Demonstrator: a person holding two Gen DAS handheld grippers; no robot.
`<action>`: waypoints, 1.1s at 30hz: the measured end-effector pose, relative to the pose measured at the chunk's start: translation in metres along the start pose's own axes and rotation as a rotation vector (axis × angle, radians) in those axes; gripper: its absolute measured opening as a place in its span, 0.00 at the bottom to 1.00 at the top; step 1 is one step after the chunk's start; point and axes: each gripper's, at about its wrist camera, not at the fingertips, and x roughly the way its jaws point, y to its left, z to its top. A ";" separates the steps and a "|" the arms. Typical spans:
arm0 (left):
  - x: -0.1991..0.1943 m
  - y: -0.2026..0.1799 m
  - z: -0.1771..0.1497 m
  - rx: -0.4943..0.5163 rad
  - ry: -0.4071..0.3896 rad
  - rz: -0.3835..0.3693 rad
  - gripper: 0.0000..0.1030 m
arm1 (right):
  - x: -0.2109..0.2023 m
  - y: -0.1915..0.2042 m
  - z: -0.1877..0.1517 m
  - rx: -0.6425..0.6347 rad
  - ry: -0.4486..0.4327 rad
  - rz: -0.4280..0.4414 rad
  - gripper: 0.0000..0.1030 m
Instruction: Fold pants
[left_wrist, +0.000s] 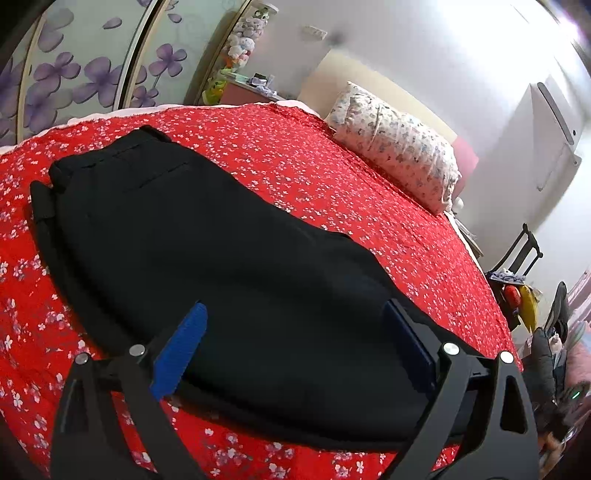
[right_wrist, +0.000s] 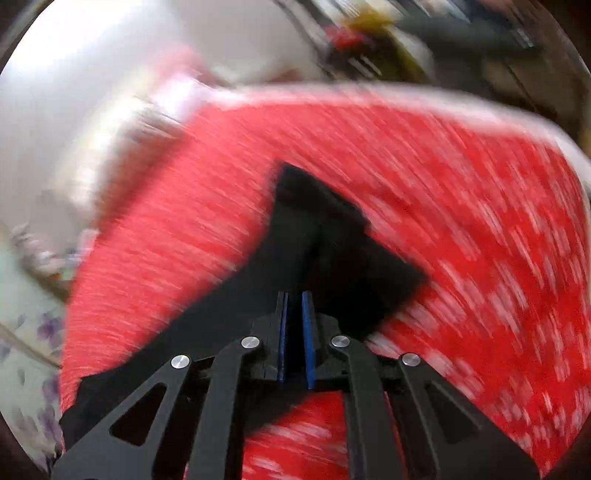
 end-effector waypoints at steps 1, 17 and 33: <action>0.000 0.001 0.001 -0.007 0.003 -0.003 0.93 | 0.011 -0.014 -0.002 0.030 0.055 -0.011 0.08; 0.000 -0.005 -0.002 0.006 0.000 0.005 0.94 | 0.009 -0.034 -0.011 0.247 0.154 0.322 0.42; -0.009 0.008 0.010 -0.058 -0.044 -0.098 0.98 | 0.028 -0.036 -0.017 0.330 0.035 0.322 0.05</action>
